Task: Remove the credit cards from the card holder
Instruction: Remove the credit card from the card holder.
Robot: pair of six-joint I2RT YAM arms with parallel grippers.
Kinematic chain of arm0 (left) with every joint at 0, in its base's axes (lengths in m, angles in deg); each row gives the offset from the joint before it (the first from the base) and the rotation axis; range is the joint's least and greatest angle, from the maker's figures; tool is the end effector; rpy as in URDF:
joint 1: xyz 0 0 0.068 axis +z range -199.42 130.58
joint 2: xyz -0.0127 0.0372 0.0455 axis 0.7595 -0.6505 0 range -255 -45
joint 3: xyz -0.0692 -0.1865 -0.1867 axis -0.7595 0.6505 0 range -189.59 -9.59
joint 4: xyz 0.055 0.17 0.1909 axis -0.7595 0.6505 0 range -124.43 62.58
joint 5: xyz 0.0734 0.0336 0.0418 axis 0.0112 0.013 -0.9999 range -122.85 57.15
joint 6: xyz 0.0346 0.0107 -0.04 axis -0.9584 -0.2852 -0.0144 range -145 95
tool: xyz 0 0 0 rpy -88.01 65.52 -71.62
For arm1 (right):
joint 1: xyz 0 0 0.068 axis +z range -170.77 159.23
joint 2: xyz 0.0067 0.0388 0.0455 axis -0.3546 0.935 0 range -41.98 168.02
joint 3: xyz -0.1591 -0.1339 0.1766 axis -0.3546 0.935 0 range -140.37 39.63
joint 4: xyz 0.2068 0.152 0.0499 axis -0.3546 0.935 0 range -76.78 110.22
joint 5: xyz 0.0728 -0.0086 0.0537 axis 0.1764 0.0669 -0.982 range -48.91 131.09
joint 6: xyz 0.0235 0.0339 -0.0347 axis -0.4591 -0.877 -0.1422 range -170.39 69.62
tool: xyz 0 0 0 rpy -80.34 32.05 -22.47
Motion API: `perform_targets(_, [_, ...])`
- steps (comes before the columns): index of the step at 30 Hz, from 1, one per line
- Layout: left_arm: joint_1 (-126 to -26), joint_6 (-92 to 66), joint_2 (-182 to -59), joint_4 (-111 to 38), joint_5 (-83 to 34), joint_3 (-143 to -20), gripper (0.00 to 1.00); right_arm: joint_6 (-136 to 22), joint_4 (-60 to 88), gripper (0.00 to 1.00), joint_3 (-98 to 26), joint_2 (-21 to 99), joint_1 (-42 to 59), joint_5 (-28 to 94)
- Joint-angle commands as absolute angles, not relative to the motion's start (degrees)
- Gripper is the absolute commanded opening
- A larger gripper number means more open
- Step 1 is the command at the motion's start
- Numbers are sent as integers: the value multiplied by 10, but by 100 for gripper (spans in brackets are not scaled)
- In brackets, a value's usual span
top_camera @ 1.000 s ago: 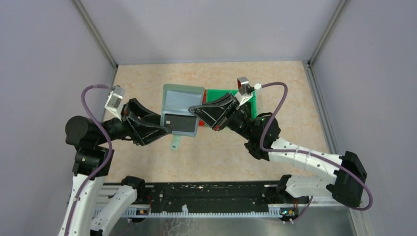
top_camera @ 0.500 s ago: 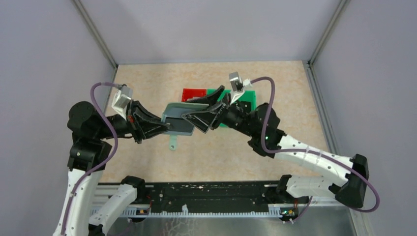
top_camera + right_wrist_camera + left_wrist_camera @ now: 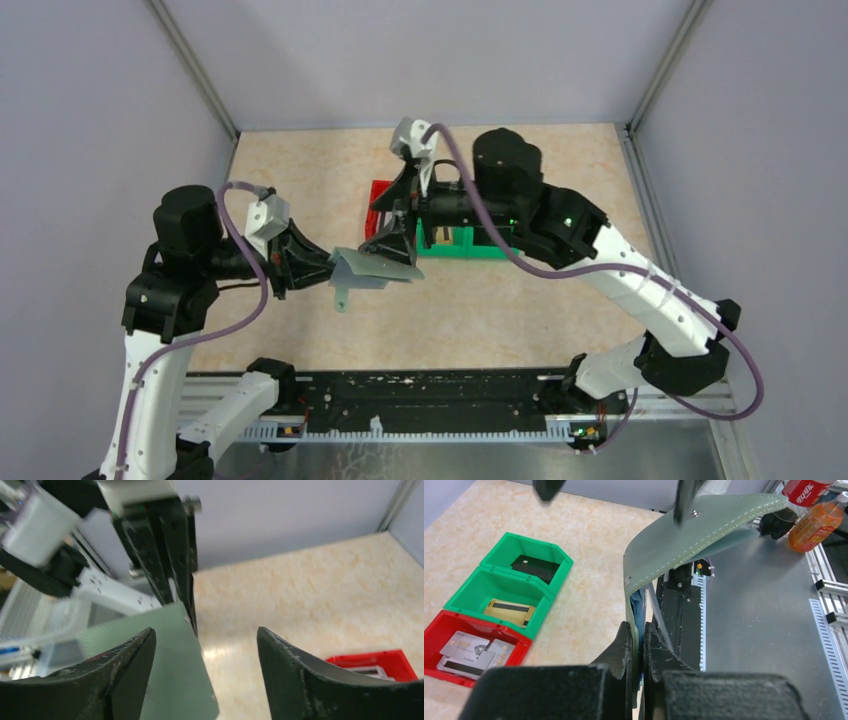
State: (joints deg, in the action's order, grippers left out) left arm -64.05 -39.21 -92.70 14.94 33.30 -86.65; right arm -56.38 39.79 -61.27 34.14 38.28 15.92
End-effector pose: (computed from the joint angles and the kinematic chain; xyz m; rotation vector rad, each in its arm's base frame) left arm 0.0977 -0.0592 0.4510 1.1572 1.4325 -1.0954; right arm 0.1208 0.2309 0.5236 -1.0904 1.3593 1.2081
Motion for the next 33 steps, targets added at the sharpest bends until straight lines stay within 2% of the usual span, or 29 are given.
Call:
perform_targets(1, [-641, -438, -926, 176, 336, -880, 0, -506, 510, 83, -643, 362, 395, 160])
perform_targets(2, [-641, -442, -922, 169, 320, -876, 0, -489, 506, 93, -642, 363, 402, 168])
perform_targets(3, [-641, -446, -918, 162, 287, -871, 0, -480, 500, 98, -639, 361, 411, 187])
perform_targets(8, [-641, -386, -915, 74, 61, -844, 0, -396, 401, 99, -553, 317, 475, 397])
perform_targets(11, [-641, -330, -966, 115, -6, -876, 0, -356, 293, 99, -460, 267, 476, 428])
perform_targets(17, [-641, -301, -1028, 195, 24, -906, 0, -303, 225, 99, -385, 264, 493, 430])
perform_targets(22, [-641, -295, -1029, 210, 17, -913, 0, -229, 184, 99, -362, 291, 533, 514])
perform_targets(26, [-641, -310, -1034, 224, 17, -938, 0, -188, 69, 99, -311, 298, 546, 574])
perform_targets(33, [-641, -321, -1016, 217, 72, -954, 0, -180, -19, 99, -280, 331, 547, 570])
